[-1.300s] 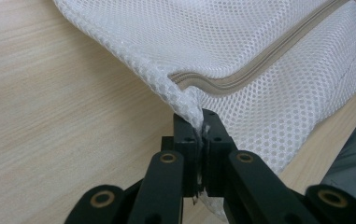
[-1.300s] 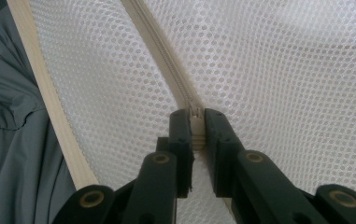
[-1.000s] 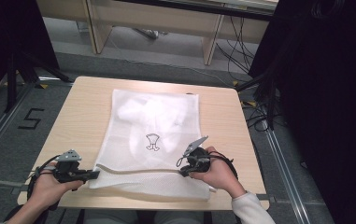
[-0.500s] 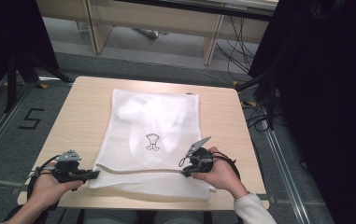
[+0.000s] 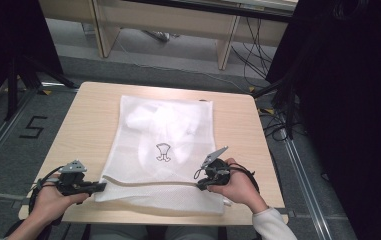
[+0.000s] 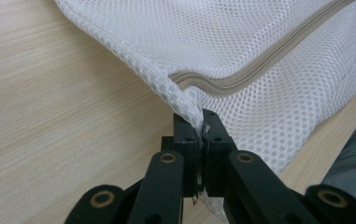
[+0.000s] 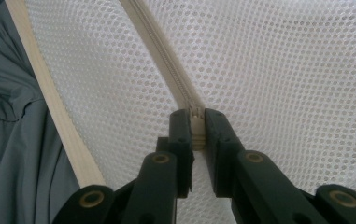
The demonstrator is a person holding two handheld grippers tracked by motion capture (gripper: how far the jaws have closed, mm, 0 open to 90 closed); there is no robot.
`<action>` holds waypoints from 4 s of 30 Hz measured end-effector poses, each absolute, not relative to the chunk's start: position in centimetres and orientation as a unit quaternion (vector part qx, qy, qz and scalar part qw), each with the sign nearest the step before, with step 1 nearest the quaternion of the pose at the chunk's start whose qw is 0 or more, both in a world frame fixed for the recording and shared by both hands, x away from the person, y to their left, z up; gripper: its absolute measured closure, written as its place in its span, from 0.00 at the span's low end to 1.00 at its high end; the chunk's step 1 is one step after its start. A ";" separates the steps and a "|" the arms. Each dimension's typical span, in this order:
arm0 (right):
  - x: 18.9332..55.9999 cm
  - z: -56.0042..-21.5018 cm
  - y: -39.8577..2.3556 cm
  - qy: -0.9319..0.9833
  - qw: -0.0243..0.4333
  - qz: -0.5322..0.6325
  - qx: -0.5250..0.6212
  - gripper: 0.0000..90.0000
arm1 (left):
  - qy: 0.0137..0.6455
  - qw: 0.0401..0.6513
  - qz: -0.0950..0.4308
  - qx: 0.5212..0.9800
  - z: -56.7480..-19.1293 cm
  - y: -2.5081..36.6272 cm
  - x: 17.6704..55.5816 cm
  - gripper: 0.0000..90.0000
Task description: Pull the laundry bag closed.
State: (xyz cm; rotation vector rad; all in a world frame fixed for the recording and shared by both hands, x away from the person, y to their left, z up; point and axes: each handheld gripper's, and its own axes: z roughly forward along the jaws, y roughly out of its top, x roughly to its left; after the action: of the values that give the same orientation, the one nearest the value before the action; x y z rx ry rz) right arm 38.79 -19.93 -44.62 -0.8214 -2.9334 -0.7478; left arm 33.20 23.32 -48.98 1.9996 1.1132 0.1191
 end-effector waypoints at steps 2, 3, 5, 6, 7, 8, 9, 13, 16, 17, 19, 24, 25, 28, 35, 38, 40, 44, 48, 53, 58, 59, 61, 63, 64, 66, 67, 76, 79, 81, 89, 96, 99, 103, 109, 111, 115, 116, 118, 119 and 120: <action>38.7 -44.6 -20.0 -0.936 0.000 -0.235 -0.263 0.92 | 0.428 0.397 0.048 0.811 -48.9 23.7 33.3 0.96; 38.7 -44.6 -20.0 -0.935 0.001 -0.236 -0.264 0.92 | 0.429 0.397 0.048 0.810 -48.9 23.7 33.3 0.96; 38.7 -44.6 -20.1 -0.935 0.000 -0.235 -0.266 0.92 | 0.428 0.398 0.048 0.810 -48.9 23.7 33.3 0.96; 38.8 -44.6 -20.1 -0.935 0.000 -0.235 -0.264 0.92 | 0.438 0.409 0.047 0.799 -48.9 23.4 33.2 0.96; 38.8 -44.6 -20.2 -0.935 0.000 -0.236 -0.264 0.92 | 0.442 0.412 0.048 0.795 -49.0 23.3 33.2 0.96; 38.7 -44.6 -20.2 -0.935 0.001 -0.236 -0.266 0.92 | 0.432 0.401 0.049 0.807 -48.9 23.6 33.3 0.96; 38.7 -44.6 -20.2 -0.935 -0.001 -0.234 -0.265 0.92 | 0.428 0.397 0.047 0.811 -48.9 23.7 33.3 0.96; 38.7 -44.7 -20.5 -0.935 0.000 -0.233 -0.266 0.92 | 0.428 0.396 0.048 0.811 -48.9 23.7 33.3 0.96; 38.7 -44.8 -20.8 -0.934 -0.001 -0.235 -0.269 0.92 | 0.429 0.396 0.049 0.810 -48.9 23.7 33.3 0.96; 38.7 -44.7 -20.8 -0.934 -0.002 -0.233 -0.269 0.92 | 0.429 0.397 0.049 0.810 -48.9 23.7 33.3 0.96; 38.7 -44.8 -20.9 -0.935 -0.003 -0.235 -0.267 0.92 | 0.429 0.396 0.049 0.810 -48.9 23.7 33.3 0.96; 38.7 -44.9 -21.2 -0.934 -0.002 -0.233 -0.269 0.92 | 0.430 0.398 0.049 0.809 -48.9 23.7 33.3 0.96; 38.7 -44.9 -21.2 -0.934 -0.002 -0.235 -0.270 0.92 | 0.431 0.397 0.054 0.808 -48.9 23.6 33.3 0.96; 38.7 -44.9 -21.4 -0.933 0.001 -0.236 -0.272 0.92 | 0.432 0.404 0.053 0.805 -49.0 23.6 33.3 0.96; 38.7 -45.0 -21.8 -0.933 -0.006 -0.232 -0.274 0.92 | 0.431 0.404 0.052 0.805 -49.0 23.6 33.3 0.96; 38.6 -44.9 -21.8 -0.932 -0.004 -0.232 -0.278 0.92 | 0.431 0.403 0.053 0.806 -49.0 23.6 33.3 0.96; 38.7 -44.9 -21.9 -0.933 -0.007 -0.233 -0.275 0.92 | 0.432 0.401 0.049 0.806 -48.9 23.7 33.3 0.96; 38.7 -44.9 -22.1 -0.932 -0.006 -0.234 -0.277 0.92 | 0.430 0.398 0.051 0.809 -48.9 23.7 33.3 0.96; 38.7 -44.9 -22.2 -0.931 -0.007 -0.234 -0.279 0.92 | 0.430 0.398 0.049 0.809 -48.9 23.7 33.3 0.96; 38.7 -45.0 -22.7 -0.931 -0.011 -0.230 -0.284 0.92 | 0.444 0.415 0.053 0.793 -49.1 23.4 33.2 0.96; 38.5 -44.9 -23.0 -0.928 -0.007 -0.226 -0.296 0.92 | 0.443 0.410 0.050 0.796 -49.0 23.4 33.2 0.96; 38.5 -44.9 -23.0 -0.928 -0.008 -0.224 -0.297 0.92 | 0.443 0.410 0.049 0.796 -49.0 23.5 33.2 0.96; 38.6 -45.0 -23.1 -0.929 -0.009 -0.223 -0.297 0.92 | 0.443 0.411 0.048 0.795 -49.0 23.5 33.2 0.96; 38.5 -45.0 -23.2 -0.929 -0.008 -0.222 -0.296 0.92 | 0.444 0.417 0.052 0.791 -49.1 23.4 33.2 0.96; 38.5 -45.1 -23.1 -0.929 -0.011 -0.221 -0.297 0.92 | 0.444 0.417 0.053 0.791 -49.1 23.4 33.2 0.96; 38.5 -45.1 -23.2 -0.929 -0.009 -0.221 -0.296 0.92 | 0.443 0.411 0.049 0.795 -49.0 23.5 33.2 0.96; 38.5 -45.0 -23.2 -0.930 -0.007 -0.220 -0.295 0.92 | 0.442 0.411 0.048 0.796 -49.0 23.5 33.2 0.96; 38.6 -45.1 -23.7 -0.929 -0.007 -0.216 -0.301 0.92 | 0.443 0.410 0.048 0.796 -49.0 23.5 33.2 0.96; 38.6 -45.0 -23.8 -0.928 -0.003 -0.216 -0.305 0.92 | 0.442 0.410 0.048 0.796 -49.0 23.5 33.2 0.96; 38.6 -45.0 -24.0 -0.928 -0.005 -0.211 -0.306 0.92 | 0.444 0.417 0.052 0.791 -49.1 23.4 33.2 0.96; 38.6 -45.0 -24.5 -0.928 -0.003 -0.206 -0.311 0.92 | 0.442 0.411 0.043 0.796 -49.1 23.5 33.2 0.96; 38.6 -45.1 -25.0 -0.926 0.001 -0.202 -0.320 0.92 | 0.445 0.415 0.046 0.792 -49.2 23.4 33.2 0.96; 38.6 -45.1 -25.0 -0.924 0.007 -0.203 -0.324 0.92 | 0.445 0.415 0.044 0.792 -49.2 23.4 33.2 0.96; 38.6 -45.1 -25.0 -0.924 0.003 -0.199 -0.325 0.92 | 0.445 0.407 0.036 0.797 -49.2 23.4 33.2 0.96; 38.9 -45.4 -25.3 -0.931 -0.005 -0.192 -0.309 0.92 | 0.442 0.405 0.035 0.800 -49.2 23.5 33.2 0.96; 38.9 -45.4 -25.3 -0.931 -0.005 -0.193 -0.309 0.92 | 0.444 0.409 0.039 0.796 -49.3 23.4 33.2 0.96; 38.9 -45.6 -25.4 -0.931 -0.003 -0.188 -0.313 0.92 | 0.441 0.397 0.036 0.805 -49.2 23.5 33.2 0.96; 38.9 -45.6 -25.4 -0.931 -0.001 -0.188 -0.312 0.92 | 0.434 0.393 0.038 0.810 -49.2 23.6 33.2 0.96; 38.9 -45.5 -25.3 -0.932 -0.004 -0.187 -0.311 0.92 | 0.441 0.396 0.034 0.805 -49.3 23.5 33.2 0.96; 38.7 -45.5 -25.2 -0.929 -0.003 -0.183 -0.321 0.92 | 0.433 0.388 0.034 0.813 -49.3 23.6 33.2 0.96; 38.7 -45.6 -25.2 -0.929 -0.001 -0.183 -0.323 0.92 | 0.447 0.406 0.033 0.797 -49.5 23.3 33.1 0.96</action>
State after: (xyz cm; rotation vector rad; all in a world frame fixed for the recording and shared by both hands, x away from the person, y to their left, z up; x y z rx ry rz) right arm 38.71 -25.20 -45.56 -1.0144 -2.9193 -0.5756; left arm 33.14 23.28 -49.50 2.0105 1.1267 0.0841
